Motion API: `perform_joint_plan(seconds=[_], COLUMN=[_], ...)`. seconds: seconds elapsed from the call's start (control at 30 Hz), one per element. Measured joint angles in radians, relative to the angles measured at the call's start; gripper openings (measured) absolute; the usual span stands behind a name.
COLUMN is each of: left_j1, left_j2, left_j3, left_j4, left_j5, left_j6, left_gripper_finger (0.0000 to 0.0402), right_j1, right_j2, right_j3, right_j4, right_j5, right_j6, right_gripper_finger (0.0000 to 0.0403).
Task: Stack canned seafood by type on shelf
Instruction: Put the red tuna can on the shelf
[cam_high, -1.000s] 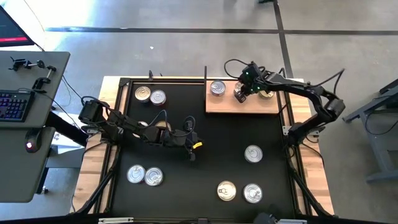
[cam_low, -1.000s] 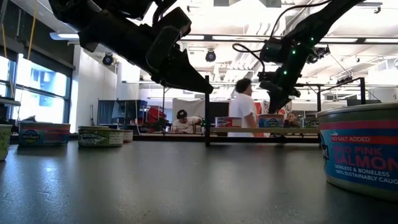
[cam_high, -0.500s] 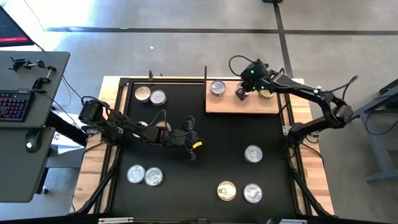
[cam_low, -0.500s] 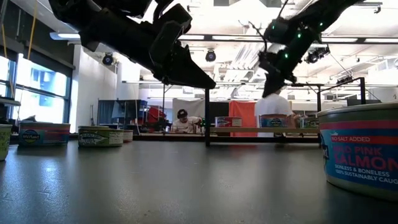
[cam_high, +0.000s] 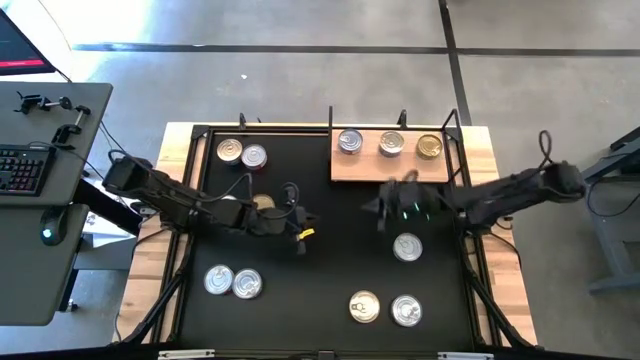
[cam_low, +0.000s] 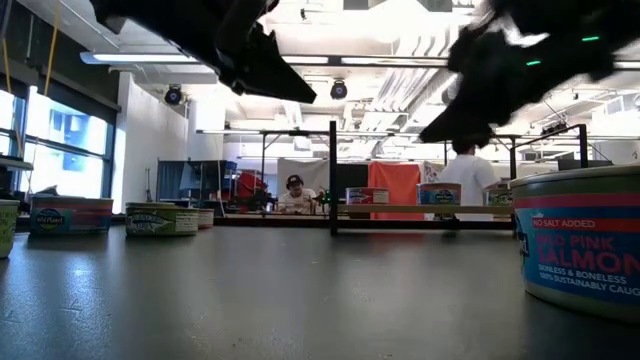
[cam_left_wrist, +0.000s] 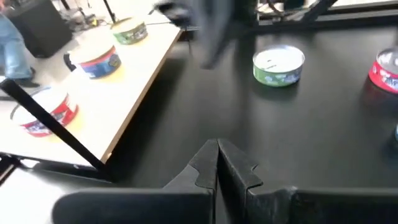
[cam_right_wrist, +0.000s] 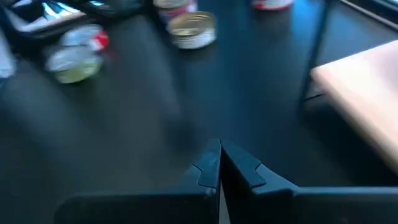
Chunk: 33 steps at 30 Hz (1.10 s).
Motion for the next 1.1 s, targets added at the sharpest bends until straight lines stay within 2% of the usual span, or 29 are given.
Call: perform_joint_plan(seconds=[0.13, 0.3, 0.43, 0.53, 0.73, 0.8, 0.87, 0.97, 1.03, 1.1], left_j1=[-0.008, -0.008, -0.029, -0.054, -0.076, -0.089, -0.111, -0.142, -0.152, -0.159], left_j2=[0.016, 0.04, 0.037, 0.037, 0.036, 0.012, -0.039, -0.141, -0.209, -0.261], left_j3=[-0.001, -0.001, -0.001, -0.001, -0.001, -0.001, 0.001, 0.014, 0.016, 0.016], left_j4=[0.054, 0.108, 0.124, 0.12, 0.107, 0.008, -0.18, -0.53, -0.733, -0.865], left_j5=[-0.005, -0.004, -0.005, -0.001, -0.054, -0.107, -0.186, -0.276, -0.284, -0.289], left_j6=[0.022, 0.022, -0.007, 0.021, 0.099, 0.084, 0.004, -0.245, -0.443, -0.608], left_gripper_finger=[0.0, 0.0, 0.0, 0.0, 0.0, 0.0, 0.0, 0.0, 0.0, 0.0], right_j1=[0.253, 0.429, 0.451, 0.426, 0.38, 0.368, 0.359, 0.35, 0.342, 0.327], right_j2=[-0.001, -0.007, -0.006, -0.005, -0.003, -0.002, 0.001, 0.004, 0.006, 0.009], right_j3=[-0.029, -0.003, 0.0, 0.0, 0.0, 0.0, 0.0, 0.0, 0.0, 0.0], right_j4=[0.055, 0.055, 0.059, 0.058, 0.061, 0.061, 0.062, 0.063, 0.063, 0.067], right_j5=[0.222, 0.341, 0.42, 0.519, 0.528, 0.526, 0.526, 0.519, 0.512, 0.513], right_j6=[0.065, 0.019, -0.076, -0.063, -0.086, -0.084, -0.07, -0.062, -0.079, -0.104], right_gripper_finger=[0.0, 0.0, 0.0, 0.0, 0.002, 0.0035, 0.0053, 0.0081, 0.01, 0.0118])
